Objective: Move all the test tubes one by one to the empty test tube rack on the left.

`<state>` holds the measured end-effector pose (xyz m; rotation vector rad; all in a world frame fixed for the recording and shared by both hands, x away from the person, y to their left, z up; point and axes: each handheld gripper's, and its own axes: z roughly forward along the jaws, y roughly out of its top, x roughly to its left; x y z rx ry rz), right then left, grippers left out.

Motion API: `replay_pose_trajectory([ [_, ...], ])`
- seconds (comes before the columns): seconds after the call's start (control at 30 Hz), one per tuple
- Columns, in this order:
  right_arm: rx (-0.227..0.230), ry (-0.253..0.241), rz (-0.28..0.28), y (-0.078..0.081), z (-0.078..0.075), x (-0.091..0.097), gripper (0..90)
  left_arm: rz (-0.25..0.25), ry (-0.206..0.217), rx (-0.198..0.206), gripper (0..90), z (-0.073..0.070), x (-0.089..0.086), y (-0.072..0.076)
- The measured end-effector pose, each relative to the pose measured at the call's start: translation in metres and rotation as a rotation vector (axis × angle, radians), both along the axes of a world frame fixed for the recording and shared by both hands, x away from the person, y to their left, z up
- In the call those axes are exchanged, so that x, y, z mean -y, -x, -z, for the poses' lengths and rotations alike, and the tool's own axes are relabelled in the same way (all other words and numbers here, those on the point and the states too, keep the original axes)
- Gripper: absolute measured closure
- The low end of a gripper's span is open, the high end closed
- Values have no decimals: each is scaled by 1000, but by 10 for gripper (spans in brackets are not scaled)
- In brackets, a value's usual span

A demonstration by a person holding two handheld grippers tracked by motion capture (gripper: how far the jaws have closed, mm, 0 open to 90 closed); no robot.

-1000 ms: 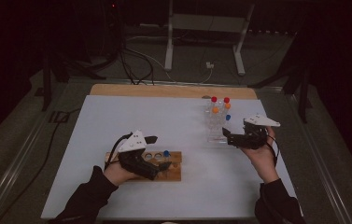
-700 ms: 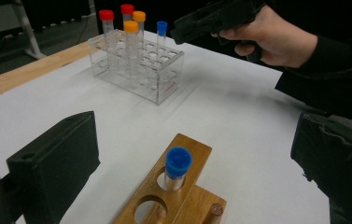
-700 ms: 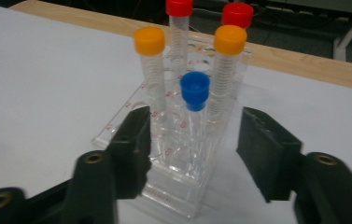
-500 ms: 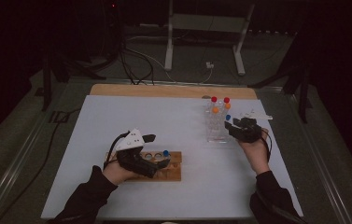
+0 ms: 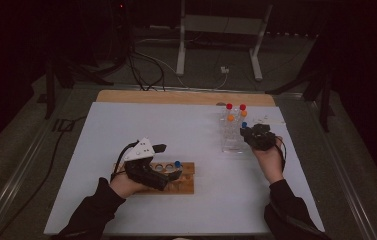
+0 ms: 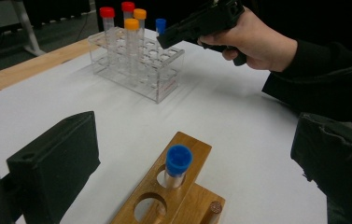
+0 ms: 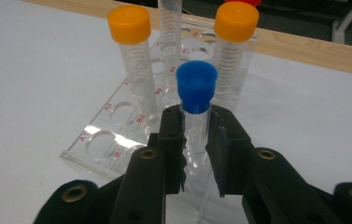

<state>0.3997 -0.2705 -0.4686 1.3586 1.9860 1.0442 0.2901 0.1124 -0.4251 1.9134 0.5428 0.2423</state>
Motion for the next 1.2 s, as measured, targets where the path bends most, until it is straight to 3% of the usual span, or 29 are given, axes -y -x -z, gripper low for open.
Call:
replay_pose_trajectory([
  [0.3, 43, -3, 14, 3, -6, 0, 764, 2, -1, -2, 19, 0, 0, 0],
  [0.8, 169, 7, 4, 24, -42, -4, 765, 22, 8, -4, 19, -3, -1, 0],
  [0.97, 194, -14, -38, 33, -54, -10, 765, 34, 11, -2, 19, -6, 0, -1],
  [1.2, 188, -25, -157, 44, -59, -34, 765, 53, 12, 4, 21, -16, 3, -5],
])
